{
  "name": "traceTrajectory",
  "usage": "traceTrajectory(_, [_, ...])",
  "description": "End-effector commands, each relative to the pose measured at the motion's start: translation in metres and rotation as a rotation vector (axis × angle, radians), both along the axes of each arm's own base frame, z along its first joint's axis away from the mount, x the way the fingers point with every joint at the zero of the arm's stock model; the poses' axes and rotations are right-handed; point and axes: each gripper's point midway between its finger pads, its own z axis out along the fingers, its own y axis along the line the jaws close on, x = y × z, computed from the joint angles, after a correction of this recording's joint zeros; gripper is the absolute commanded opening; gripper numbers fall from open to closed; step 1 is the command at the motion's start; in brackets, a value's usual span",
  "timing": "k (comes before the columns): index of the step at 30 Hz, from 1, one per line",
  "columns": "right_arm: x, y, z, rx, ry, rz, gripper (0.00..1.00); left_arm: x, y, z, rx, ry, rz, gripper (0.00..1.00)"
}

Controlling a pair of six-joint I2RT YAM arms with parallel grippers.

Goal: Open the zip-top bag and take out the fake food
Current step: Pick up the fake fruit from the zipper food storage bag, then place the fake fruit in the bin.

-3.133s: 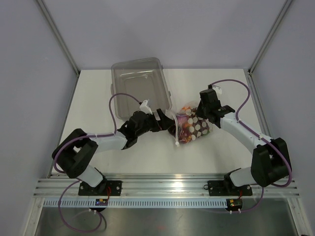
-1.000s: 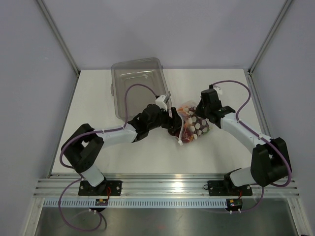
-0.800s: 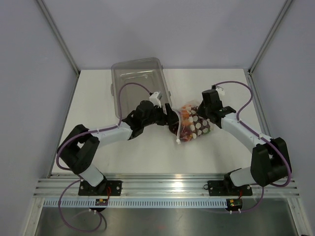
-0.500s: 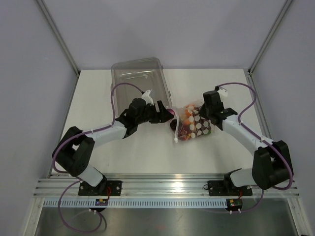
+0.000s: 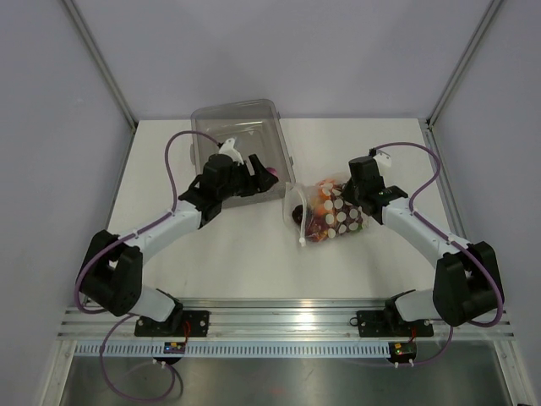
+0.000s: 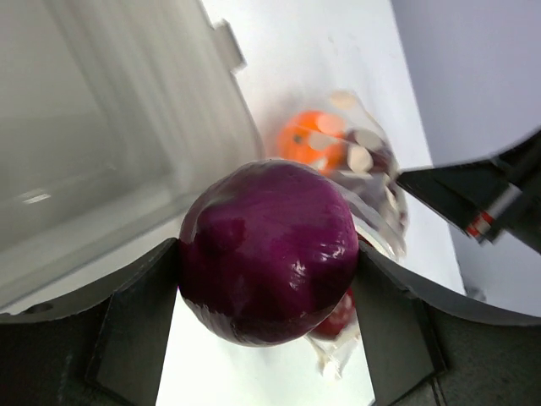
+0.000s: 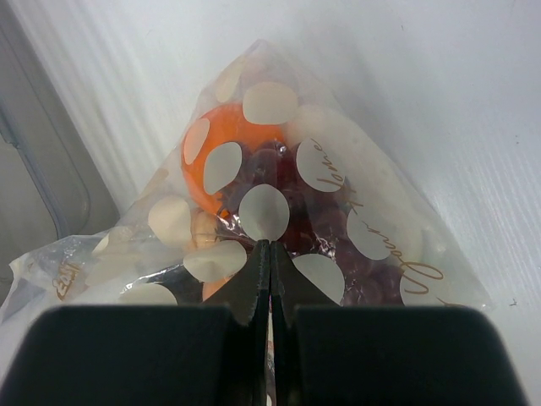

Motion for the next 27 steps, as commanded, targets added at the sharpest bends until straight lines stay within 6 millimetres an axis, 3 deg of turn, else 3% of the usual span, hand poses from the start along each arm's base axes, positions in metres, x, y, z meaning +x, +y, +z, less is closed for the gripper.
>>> traceTrajectory(1, [0.003, -0.002, 0.009, 0.01, -0.036, -0.009, 0.0, 0.032, 0.018, 0.023, 0.07, -0.054, 0.115, 0.64])
traceTrajectory(3, [0.003, -0.002, 0.009, 0.013, -0.037, -0.009, 0.0, 0.046, 0.023, 0.017, 0.125, -0.048, 0.145, 0.64])
traceTrajectory(4, [0.003, -0.002, 0.009, 0.013, -0.036, -0.006, 0.0, 0.056, 0.024, 0.026, 0.135, -0.062, 0.163, 0.64])
traceTrajectory(6, [0.003, -0.001, 0.009, 0.015, -0.036, -0.003, 0.0, 0.064, 0.029, 0.007, 0.199, -0.016, 0.183, 0.64])
traceTrajectory(7, [0.004, -0.001, 0.009, 0.016, -0.037, -0.005, 0.0, 0.073, 0.029, 0.015, 0.203, -0.029, 0.194, 0.64])
traceTrajectory(9, [0.003, -0.001, 0.008, 0.014, -0.035, -0.001, 0.0, 0.083, 0.034, -0.003, 0.251, 0.014, 0.21, 0.64])
traceTrajectory(11, [0.004, 0.0, 0.008, 0.016, -0.035, -0.001, 0.0, 0.094, 0.035, -0.003, 0.275, 0.016, 0.222, 0.64])
traceTrajectory(13, [0.004, 0.0, 0.008, 0.018, -0.036, -0.001, 0.0, 0.101, 0.037, -0.021, 0.312, 0.052, 0.22, 0.64])
traceTrajectory(14, [0.004, 0.0, 0.008, 0.019, -0.036, 0.0, 0.0, 0.107, 0.036, -0.018, 0.317, 0.046, 0.225, 0.64])
traceTrajectory(16, [0.004, 0.001, 0.008, 0.024, -0.036, 0.003, 0.0, 0.112, 0.037, -0.035, 0.346, 0.08, 0.224, 0.65])
traceTrajectory(27, [0.004, 0.003, 0.006, 0.029, -0.03, 0.015, 0.0, 0.128, 0.038, -0.065, 0.418, 0.146, 0.222, 0.71])
